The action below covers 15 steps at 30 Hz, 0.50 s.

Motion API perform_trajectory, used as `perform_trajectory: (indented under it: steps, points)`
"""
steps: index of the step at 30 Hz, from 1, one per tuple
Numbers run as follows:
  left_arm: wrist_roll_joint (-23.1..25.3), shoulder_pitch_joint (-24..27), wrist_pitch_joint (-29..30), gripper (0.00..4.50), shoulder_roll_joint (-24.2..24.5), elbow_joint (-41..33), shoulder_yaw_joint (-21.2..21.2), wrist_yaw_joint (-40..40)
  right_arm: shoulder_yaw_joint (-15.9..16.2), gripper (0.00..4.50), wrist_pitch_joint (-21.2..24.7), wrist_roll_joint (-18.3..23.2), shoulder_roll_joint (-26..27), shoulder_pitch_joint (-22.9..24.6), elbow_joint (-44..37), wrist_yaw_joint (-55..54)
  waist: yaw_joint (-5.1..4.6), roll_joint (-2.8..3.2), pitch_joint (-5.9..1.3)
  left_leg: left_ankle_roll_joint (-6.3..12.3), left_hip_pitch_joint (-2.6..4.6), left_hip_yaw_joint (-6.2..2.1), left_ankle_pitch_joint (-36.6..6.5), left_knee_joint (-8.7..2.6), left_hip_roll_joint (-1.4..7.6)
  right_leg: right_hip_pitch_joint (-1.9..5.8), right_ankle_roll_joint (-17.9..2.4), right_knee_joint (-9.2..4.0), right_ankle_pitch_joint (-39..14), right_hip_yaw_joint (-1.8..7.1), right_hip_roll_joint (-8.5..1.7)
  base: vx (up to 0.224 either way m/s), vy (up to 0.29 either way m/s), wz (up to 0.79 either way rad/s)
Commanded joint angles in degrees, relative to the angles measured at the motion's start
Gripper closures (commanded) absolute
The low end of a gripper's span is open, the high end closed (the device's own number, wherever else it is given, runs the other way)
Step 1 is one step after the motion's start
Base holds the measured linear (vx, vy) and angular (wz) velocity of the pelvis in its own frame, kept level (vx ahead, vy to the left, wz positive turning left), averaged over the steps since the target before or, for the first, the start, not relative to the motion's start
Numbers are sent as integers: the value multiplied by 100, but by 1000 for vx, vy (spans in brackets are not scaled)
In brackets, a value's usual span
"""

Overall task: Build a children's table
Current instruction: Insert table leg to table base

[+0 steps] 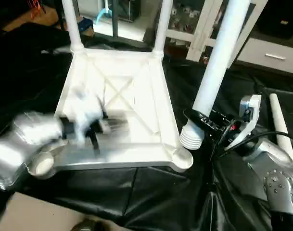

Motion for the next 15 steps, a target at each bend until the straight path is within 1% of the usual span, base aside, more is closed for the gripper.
perform_trajectory:
  steps: [1, 2, 3, 4, 5, 6, 7, 8, 9, 10, 11, 12, 13, 14, 15]
  points:
    - [259, 47, -196, 328, -133, -61, -266, 36, -72, 266, -129, -149, -75, -3, 59, 71, -61, -10, -337, 89, 251, -147, -595, -436, 325, 141, -1320, -328, -120, 127, -223, 0, 0, 0]
    - [427, 36, -311, 328, -257, 83, -310, 189, -28, 266, -144, -196, -93, 28, 44, 108, -63, -9, -328, -13, 255, -150, -796, -446, 325, 131, -1250, -363, -456, 138, -234, 0, 0, 0]
    - [540, 24, -388, 328, -335, 176, -334, 295, -3, 266, -156, -224, -105, 50, 31, 130, -72, -12, -328, -24, 248, -153, -820, -449, 327, 132, -1209, -378, -505, 141, -228, 0, 0, 0]
    - [546, -70, -424, 328, -737, 466, -48, 796, 169, 266, -404, -511, -167, 134, -31, 249, -86, -17, -328, -66, 243, -161, -868, -451, 326, 130, -1151, -376, -563, 141, -222, 0, 0, 0]
    - [507, -410, -447, 328, -1239, 969, 486, 1589, 338, 266, -587, -722, -195, 217, -126, 345, -106, -26, -324, -118, 226, -153, -939, -441, 329, 124, -1136, -388, -579, 144, -219, 0, 0, 0]
    - [507, -410, -447, 328, -1239, 969, 486, 1589, 338, 266, -587, -722, -195, 217, -126, 345, -107, -23, -339, -147, 237, -146, -985, -429, 334, 131, -1161, -390, -566, 150, -228, 0, 0, 0]
    - [499, -896, -422, 328, -1616, 1530, 1013, 2400, 448, 266, -628, -768, -175, 266, -213, 398, -95, -43, -369, -90, 246, -167, -990, -414, 318, 138, -1197, -395, -493, 144, -230, 0, 0, 0]
    - [520, -1114, -411, 328, -1654, 1742, 1128, 2659, 470, 266, -599, -737, -150, 272, -237, 403, -105, -46, -372, -51, 207, -185, -944, -420, 309, 166, -1186, -384, -449, 134, -224, 0, 0, 0]
    - [537, -1222, -421, 328, -1652, 1821, 1145, 2721, 490, 266, -604, -747, -139, 272, -244, 400, -114, -57, -377, -4, 191, -193, -910, -415, 300, 172, -1169, -380, -401, 128, -220, 0, 0, 0]
    - [591, -1689, -439, 328, -1659, 2137, 1206, 2946, 589, 266, -621, -784, -96, 278, -284, 406, -137, -63, -372, 95, 191, -194, -902, -406, 283, 146, -1134, -396, -429, 122, -210, 0, 0, 0]
    - [617, -1957, -440, 328, -1680, 2283, 1182, 2979, 663, 266, -635, -819, -71, 283, -314, 409, -162, -64, -386, 137, 173, -218, -841, -405, 280, 178, -1122, -385, -464, 109, -225, 0, 0, 0]
    - [645, -2111, -445, 328, -1705, 2362, 1165, 2985, 709, 266, -650, -849, -54, 285, -329, 419, -181, -72, -384, 187, 160, -216, -742, -398, 284, 167, -1127, -382, -412, 107, -226, 0, 0, 0]
    - [626, -2280, -462, 328, -1793, 2409, 1128, 2933, 796, 266, -692, -942, -37, 276, -330, 408, -188, -64, -398, 253, 180, -214, -605, -384, 298, 165, -1230, -356, -201, 105, -232, 0, 0, 0]
    - [571, -2425, -480, 328, -1951, 2413, 1117, 2871, 900, 266, -770, -1086, -26, 272, -327, 409, -181, -35, -407, 285, 180, -211, -503, -373, 299, 164, -1289, -341, -58, 105, -229, 0, 0, 0]
    - [488, -2512, -458, 328, -2093, 2369, 1120, 2814, 974, 266, -832, -1208, -15, 266, -313, 381, -180, -35, -413, 312, 186, -200, -406, -361, 301, 160, -1346, -331, 99, 105, -223, 0, 0, 0]
